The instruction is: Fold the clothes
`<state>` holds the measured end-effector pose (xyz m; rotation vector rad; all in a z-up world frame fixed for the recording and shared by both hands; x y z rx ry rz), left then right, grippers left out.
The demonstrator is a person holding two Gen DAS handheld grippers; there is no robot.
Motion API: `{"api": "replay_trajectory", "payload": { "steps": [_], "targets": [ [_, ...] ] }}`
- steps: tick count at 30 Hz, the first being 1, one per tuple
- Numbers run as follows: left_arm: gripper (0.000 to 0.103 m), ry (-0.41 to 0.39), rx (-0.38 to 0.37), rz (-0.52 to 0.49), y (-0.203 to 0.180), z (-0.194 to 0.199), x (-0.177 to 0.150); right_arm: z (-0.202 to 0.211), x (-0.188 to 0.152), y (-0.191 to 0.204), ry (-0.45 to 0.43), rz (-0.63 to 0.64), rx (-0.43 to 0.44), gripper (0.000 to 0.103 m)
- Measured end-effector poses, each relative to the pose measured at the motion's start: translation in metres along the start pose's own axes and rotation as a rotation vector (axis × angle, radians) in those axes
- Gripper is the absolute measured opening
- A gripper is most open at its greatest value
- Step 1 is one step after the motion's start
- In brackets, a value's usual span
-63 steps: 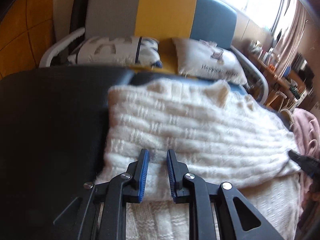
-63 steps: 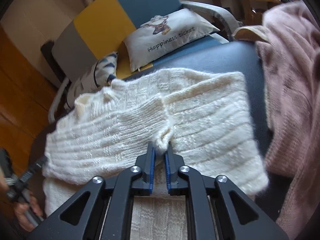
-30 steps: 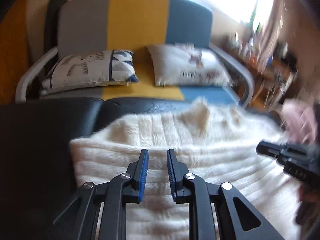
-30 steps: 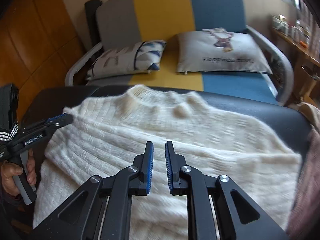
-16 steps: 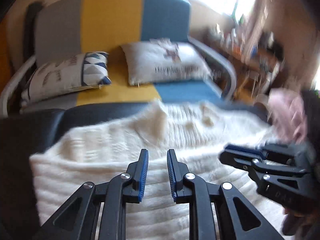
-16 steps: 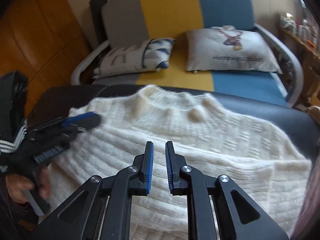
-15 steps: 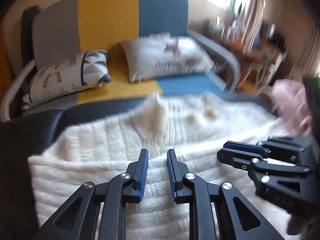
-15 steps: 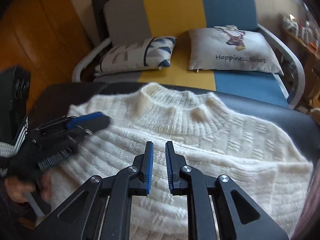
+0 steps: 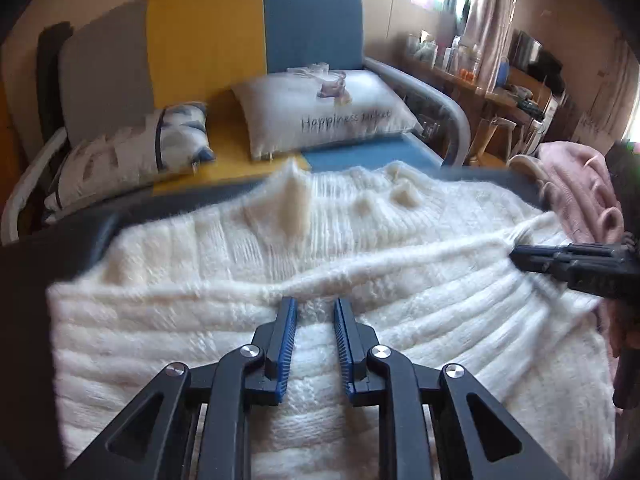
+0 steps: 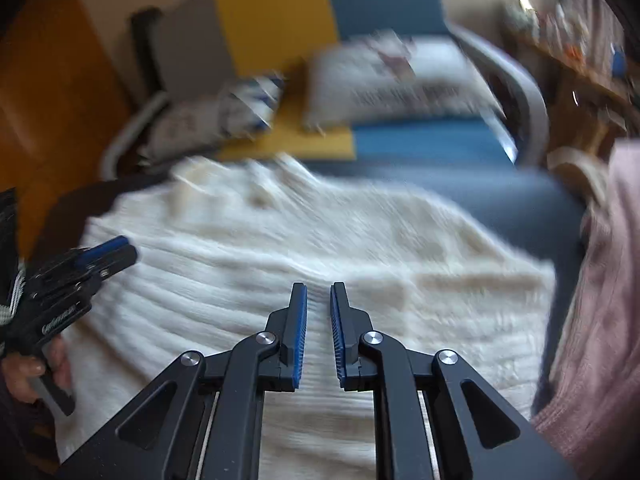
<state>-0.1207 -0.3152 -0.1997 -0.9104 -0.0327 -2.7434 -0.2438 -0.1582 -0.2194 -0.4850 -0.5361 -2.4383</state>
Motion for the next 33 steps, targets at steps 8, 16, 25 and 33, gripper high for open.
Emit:
{"api": "replay_trajectory", "payload": {
  "steps": [8, 16, 25, 33],
  "targets": [
    [0.019, -0.063, -0.069, 0.109, 0.013, 0.051, -0.022, 0.04, -0.012, 0.018, -0.063, 0.067, 0.001, 0.011],
    [0.019, -0.008, -0.078, 0.12, 0.005, 0.057, -0.045, 0.029, -0.05, 0.0, -0.031, 0.006, -0.048, 0.012],
    [0.019, 0.066, -0.173, 0.057, -0.061, 0.04, -0.041, 0.039, -0.053, 0.076, -0.052, 0.118, 0.08, 0.014],
    [0.019, 0.017, -0.193, 0.103, -0.05, 0.049, -0.045, 0.02, -0.068, 0.064, -0.028, 0.092, 0.053, 0.013]
  ]
}}
Point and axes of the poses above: each gripper's, at about its wrist camera, not at the fingertips, and z roughly against the way its jaws point, y to its left, x to its top, the point moved 4 cm from there along -z, roughly the way its jaws point, and after that the axes turned 3 degrees about y, right-handed, at the moved point
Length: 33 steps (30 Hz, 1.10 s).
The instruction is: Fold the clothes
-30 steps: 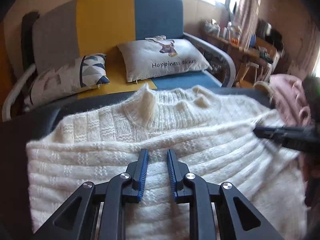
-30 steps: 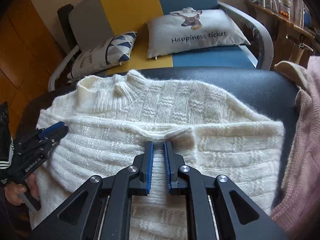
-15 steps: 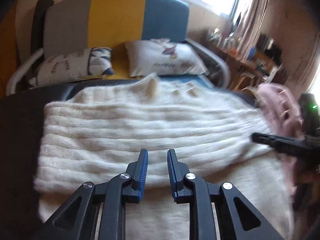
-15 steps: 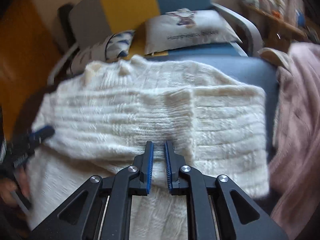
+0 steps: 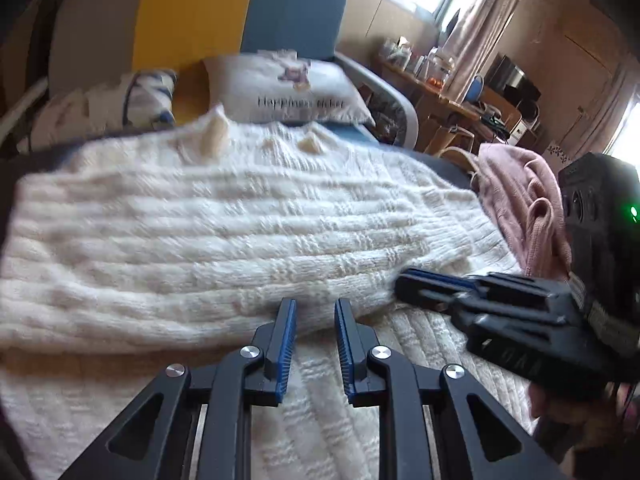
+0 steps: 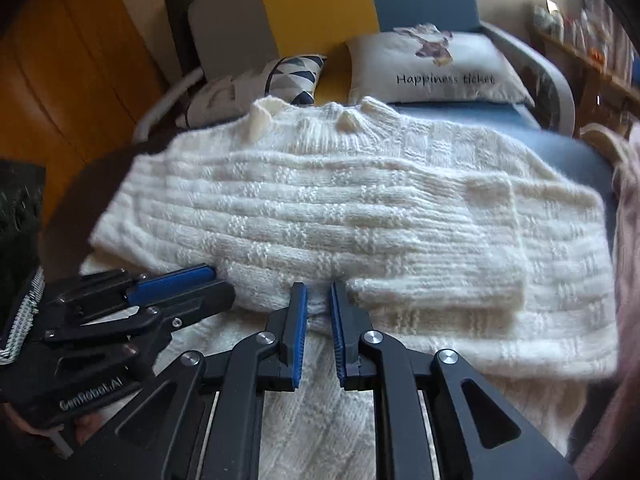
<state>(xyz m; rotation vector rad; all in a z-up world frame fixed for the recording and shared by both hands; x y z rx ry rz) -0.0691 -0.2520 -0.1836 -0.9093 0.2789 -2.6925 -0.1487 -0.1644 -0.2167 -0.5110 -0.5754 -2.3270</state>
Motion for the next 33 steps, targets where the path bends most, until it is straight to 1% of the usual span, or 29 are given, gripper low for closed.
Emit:
{"api": "replay_trajectory", "payload": {
  "steps": [2, 3, 4, 5, 6, 7, 8, 9, 10, 11, 12, 13, 14, 17, 18, 19, 20, 21, 22, 24, 25, 26, 27, 28, 30, 33],
  "targets": [
    [0.019, -0.063, 0.045, 0.001, 0.009, 0.021, -0.004, 0.019, -0.002, -0.004, -0.036, 0.026, -0.056, 0.014],
    [0.019, -0.09, 0.066, 0.017, 0.019, 0.032, -0.005, 0.027, -0.003, -0.01, -0.059, 0.022, -0.092, 0.014],
    [0.02, -0.111, 0.093, 0.036, 0.03, 0.04, -0.006, 0.035, -0.003, -0.016, -0.082, 0.017, -0.128, 0.014],
    [0.023, -0.117, 0.134, 0.059, 0.044, 0.043, -0.006, 0.041, -0.003, -0.025, -0.1, -0.007, -0.137, 0.014],
    [0.024, -0.123, 0.176, 0.082, 0.058, 0.047, -0.006, 0.046, -0.002, -0.034, -0.116, -0.032, -0.142, 0.02],
    [0.025, -0.121, 0.218, 0.108, 0.072, 0.049, -0.007, 0.042, -0.001, -0.043, -0.104, -0.055, -0.142, 0.025],
    [0.026, -0.098, 0.26, 0.144, 0.089, 0.047, -0.01, 0.037, 0.0, -0.052, -0.088, -0.078, -0.141, 0.035],
    [0.026, -0.076, 0.302, 0.18, 0.106, 0.046, -0.013, 0.032, 0.001, -0.06, -0.072, -0.101, -0.141, 0.043],
    [0.026, -0.054, 0.327, 0.212, 0.121, 0.044, -0.017, 0.027, 0.002, -0.069, -0.056, -0.124, -0.14, 0.045],
    [0.026, -0.043, 0.309, 0.232, 0.13, 0.042, -0.019, 0.023, 0.003, -0.078, -0.04, -0.146, -0.139, 0.047],
    [0.026, -0.057, 0.287, 0.235, 0.133, 0.044, -0.02, 0.018, 0.003, -0.078, -0.021, -0.12, -0.162, 0.047],
    [0.026, -0.067, 0.285, 0.235, 0.133, 0.049, -0.019, 0.013, 0.001, -0.076, -0.001, -0.087, -0.187, 0.047],
    [0.026, -0.083, 0.279, 0.235, 0.133, 0.054, -0.017, 0.015, 0.003, -0.072, -0.002, -0.065, -0.208, 0.047],
    [0.027, -0.152, 0.268, 0.237, 0.134, 0.073, -0.01, 0.04, 0.019, -0.061, -0.101, -0.051, -0.199, 0.047],
    [0.028, -0.169, 0.263, 0.236, 0.136, 0.077, -0.006, 0.049, 0.025, -0.057, -0.135, -0.043, -0.197, 0.05],
    [0.029, -0.183, 0.264, 0.234, 0.138, 0.08, -0.002, 0.048, 0.034, -0.051, -0.146, -0.028, -0.167, 0.053],
    [0.029, -0.181, 0.284, 0.231, 0.142, 0.079, 0.001, 0.047, 0.043, -0.044, -0.154, -0.013, -0.134, 0.056],
    [0.029, -0.164, 0.306, 0.232, 0.148, 0.074, 0.005, 0.045, 0.052, -0.038, -0.161, 0.003, -0.101, 0.056],
    [0.03, -0.134, 0.318, 0.24, 0.155, 0.066, 0.007, 0.034, 0.058, -0.036, -0.138, -0.004, -0.098, 0.056],
    [0.03, -0.041, 0.339, 0.25, 0.169, 0.046, 0.006, 0.0, 0.062, -0.046, -0.05, -0.055, -0.109, 0.056],
    [0.03, -0.037, 0.337, 0.255, 0.173, 0.042, 0.003, -0.02, 0.059, -0.057, 0.005, -0.092, -0.142, 0.056],
    [0.03, -0.058, 0.322, 0.256, 0.175, 0.044, 0.001, -0.022, 0.056, -0.058, -0.017, -0.083, -0.14, 0.058],
    [0.03, -0.076, 0.31, 0.255, 0.175, 0.047, 0.0, -0.021, 0.054, -0.056, -0.049, -0.069, -0.134, 0.062],
    [0.03, -0.095, 0.298, 0.259, 0.176, 0.051, -0.001, -0.019, 0.053, -0.054, -0.039, -0.058, -0.132, 0.063],
    [0.03, -0.14, 0.276, 0.292, 0.183, 0.062, -0.001, -0.012, 0.055, -0.047, -0.035, -0.025, -0.158, 0.064],
    [0.031, -0.168, 0.266, 0.316, 0.192, 0.073, 0.005, 0.002, 0.062, -0.028, -0.091, 0.026, -0.148, 0.064]
  ]
}}
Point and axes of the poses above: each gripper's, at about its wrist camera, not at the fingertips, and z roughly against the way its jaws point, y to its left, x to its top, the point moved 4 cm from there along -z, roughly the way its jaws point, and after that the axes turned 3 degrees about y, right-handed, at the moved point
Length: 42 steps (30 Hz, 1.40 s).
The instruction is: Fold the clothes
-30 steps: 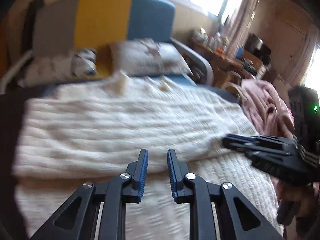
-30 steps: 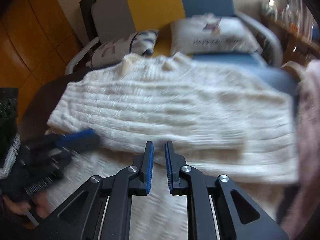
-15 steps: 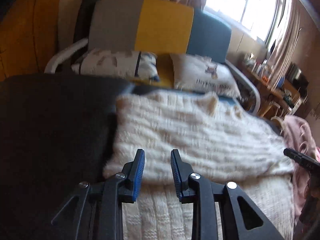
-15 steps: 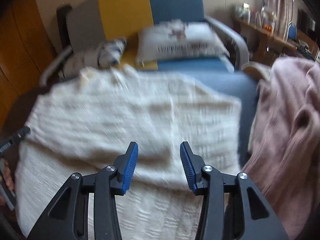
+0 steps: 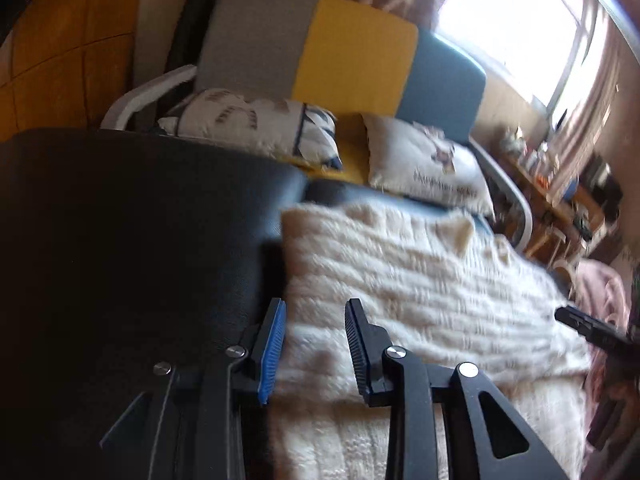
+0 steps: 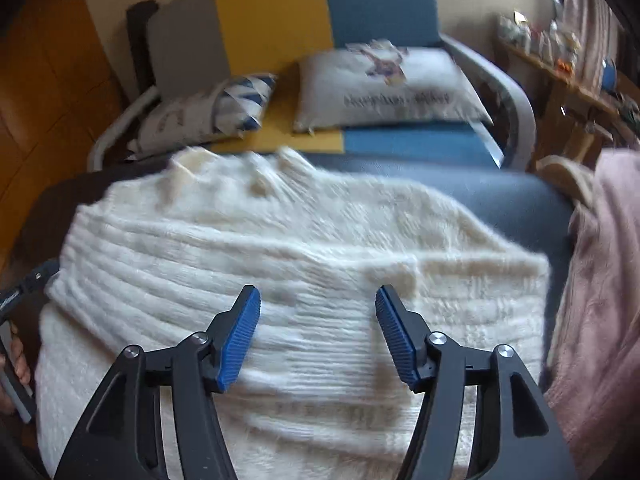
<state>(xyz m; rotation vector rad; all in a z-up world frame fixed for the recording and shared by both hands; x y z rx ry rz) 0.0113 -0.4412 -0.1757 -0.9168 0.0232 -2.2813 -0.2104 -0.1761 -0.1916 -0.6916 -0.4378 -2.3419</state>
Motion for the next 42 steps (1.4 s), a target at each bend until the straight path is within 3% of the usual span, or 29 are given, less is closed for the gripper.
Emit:
{"api": "replay_trajectory", "payload": {
  "steps": [3, 9, 12, 15, 22, 26, 28, 29, 34, 37, 42],
  "targets": [
    [0.031, -0.009, -0.009, 0.007, 0.005, 0.001, 0.012, 0.013, 0.01, 0.025, -0.06, 0.073, 0.024, 0.064],
    [0.031, 0.011, -0.051, -0.06, -0.013, -0.02, 0.038, -0.017, 0.01, 0.061, -0.012, 0.139, 0.034, 0.064],
    [0.031, 0.075, -0.078, -0.082, -0.017, -0.045, 0.045, -0.043, -0.001, 0.063, 0.057, 0.139, 0.0, 0.066],
    [0.031, 0.145, -0.074, -0.067, -0.01, -0.069, 0.046, -0.043, -0.004, 0.065, 0.036, 0.146, -0.007, 0.069],
    [0.031, 0.027, -0.151, -0.089, -0.015, -0.041, 0.06, -0.01, 0.011, 0.083, -0.039, 0.17, 0.079, 0.069],
    [0.034, 0.152, -0.058, -0.168, -0.027, -0.076, 0.056, -0.03, 0.009, 0.093, 0.017, 0.189, 0.053, 0.069],
    [0.034, 0.165, -0.056, -0.148, -0.025, -0.082, 0.056, -0.051, 0.0, 0.092, 0.084, 0.189, 0.037, 0.07],
    [0.033, 0.17, -0.062, -0.136, -0.023, -0.083, 0.056, -0.05, -0.003, 0.093, 0.043, 0.204, 0.03, 0.073],
    [0.033, 0.094, -0.148, -0.075, -0.006, -0.029, 0.052, -0.03, -0.004, 0.097, 0.027, 0.187, 0.074, 0.073],
    [0.033, 0.051, -0.152, -0.086, 0.002, 0.006, 0.029, -0.01, -0.01, 0.11, -0.018, 0.223, 0.115, 0.073],
    [0.03, 0.055, -0.221, -0.103, -0.004, 0.038, -0.016, -0.012, -0.022, 0.116, 0.007, 0.237, 0.089, 0.073]
  ]
}}
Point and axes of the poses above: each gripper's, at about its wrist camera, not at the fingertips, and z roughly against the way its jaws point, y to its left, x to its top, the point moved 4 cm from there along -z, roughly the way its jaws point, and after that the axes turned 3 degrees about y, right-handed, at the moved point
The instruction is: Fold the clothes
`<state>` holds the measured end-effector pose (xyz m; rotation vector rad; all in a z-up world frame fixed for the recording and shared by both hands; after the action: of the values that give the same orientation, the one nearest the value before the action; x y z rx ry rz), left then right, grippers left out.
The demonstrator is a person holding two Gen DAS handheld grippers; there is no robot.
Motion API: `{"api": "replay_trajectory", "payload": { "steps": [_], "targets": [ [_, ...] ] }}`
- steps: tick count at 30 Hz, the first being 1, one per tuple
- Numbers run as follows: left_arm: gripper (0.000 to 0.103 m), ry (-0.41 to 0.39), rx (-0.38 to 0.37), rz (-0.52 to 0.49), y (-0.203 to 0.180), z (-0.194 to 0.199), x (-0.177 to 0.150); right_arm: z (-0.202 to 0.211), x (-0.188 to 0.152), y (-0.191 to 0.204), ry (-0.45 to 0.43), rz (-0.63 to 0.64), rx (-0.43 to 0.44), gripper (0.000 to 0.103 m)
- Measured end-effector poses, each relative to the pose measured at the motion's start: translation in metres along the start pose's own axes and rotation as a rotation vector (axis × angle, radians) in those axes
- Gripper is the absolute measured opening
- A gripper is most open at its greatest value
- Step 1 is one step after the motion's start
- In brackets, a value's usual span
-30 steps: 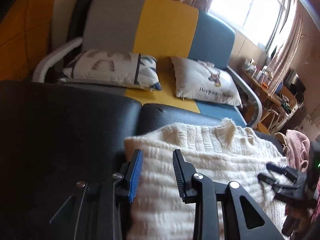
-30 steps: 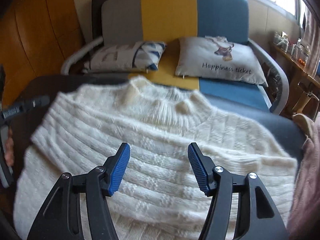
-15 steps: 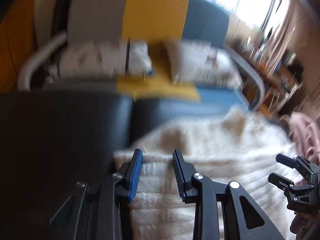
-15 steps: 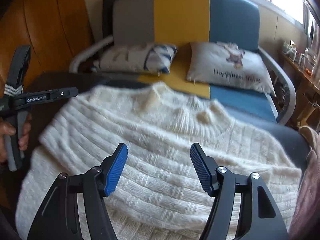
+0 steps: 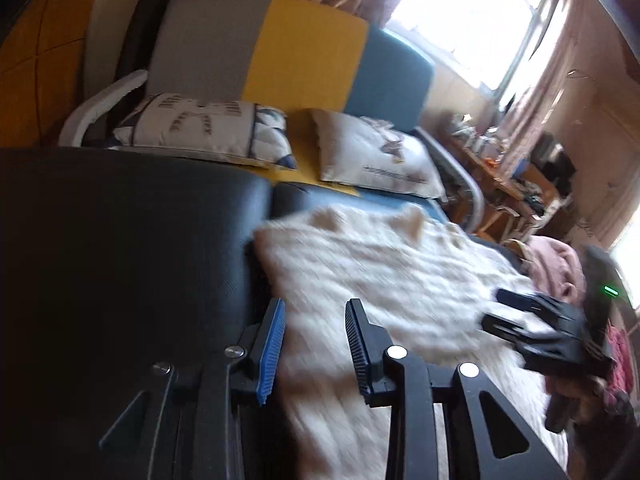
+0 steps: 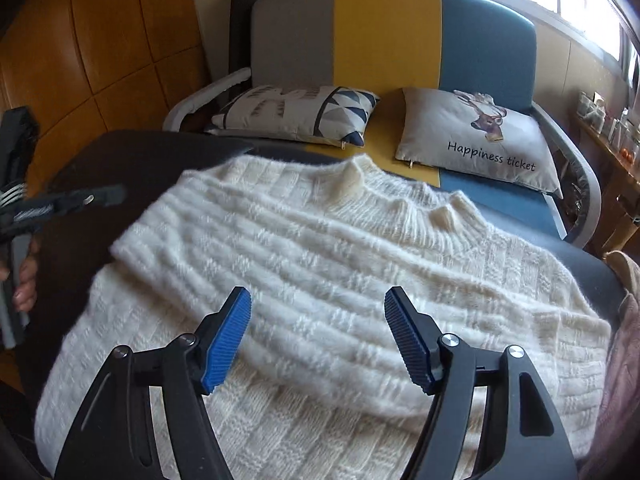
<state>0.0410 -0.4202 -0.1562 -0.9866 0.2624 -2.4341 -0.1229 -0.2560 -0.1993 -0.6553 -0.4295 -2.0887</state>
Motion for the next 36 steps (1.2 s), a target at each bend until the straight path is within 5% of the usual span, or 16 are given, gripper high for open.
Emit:
{"api": "replay_trajectory", "payload": {
  "steps": [2, 5, 14, 19, 22, 31, 36],
  "targets": [
    [0.029, 0.028, -0.031, -0.018, -0.011, 0.002, -0.022, -0.012, -0.01, -0.006, 0.03, -0.022, -0.002, 0.073],
    [0.029, 0.086, 0.03, 0.013, -0.006, -0.014, -0.05, -0.018, -0.016, -0.008, 0.036, -0.028, -0.006, 0.076],
    [0.028, -0.026, 0.03, 0.072, -0.015, 0.014, -0.053, 0.028, 0.015, 0.022, -0.043, -0.02, 0.091, 0.076],
    [0.028, 0.091, 0.101, 0.055, -0.018, -0.012, -0.078, -0.017, 0.024, 0.043, 0.047, 0.01, 0.06, 0.076],
    [0.028, 0.041, 0.119, 0.035, -0.017, -0.002, -0.083, -0.036, 0.018, 0.05, 0.056, 0.053, 0.011, 0.081],
    [0.028, -0.067, 0.115, 0.011, -0.02, 0.016, -0.056, 0.0, 0.047, 0.071, -0.044, 0.092, 0.051, 0.081],
    [0.03, -0.06, 0.11, -0.011, -0.03, -0.007, -0.022, -0.038, 0.041, 0.06, 0.04, 0.06, 0.028, 0.081]
  ]
}}
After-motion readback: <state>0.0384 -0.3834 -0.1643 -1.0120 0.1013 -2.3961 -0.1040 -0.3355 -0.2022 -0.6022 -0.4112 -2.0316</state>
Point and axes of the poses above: each gripper's, at about its wrist camera, not at the fingertips, and z roughly against the way its jaws point, y to its left, x to its top, the point moved 4 cm from there along -z, roughly the way its jaws point, and after that the axes turned 3 degrees about y, right-handed, at the moved point
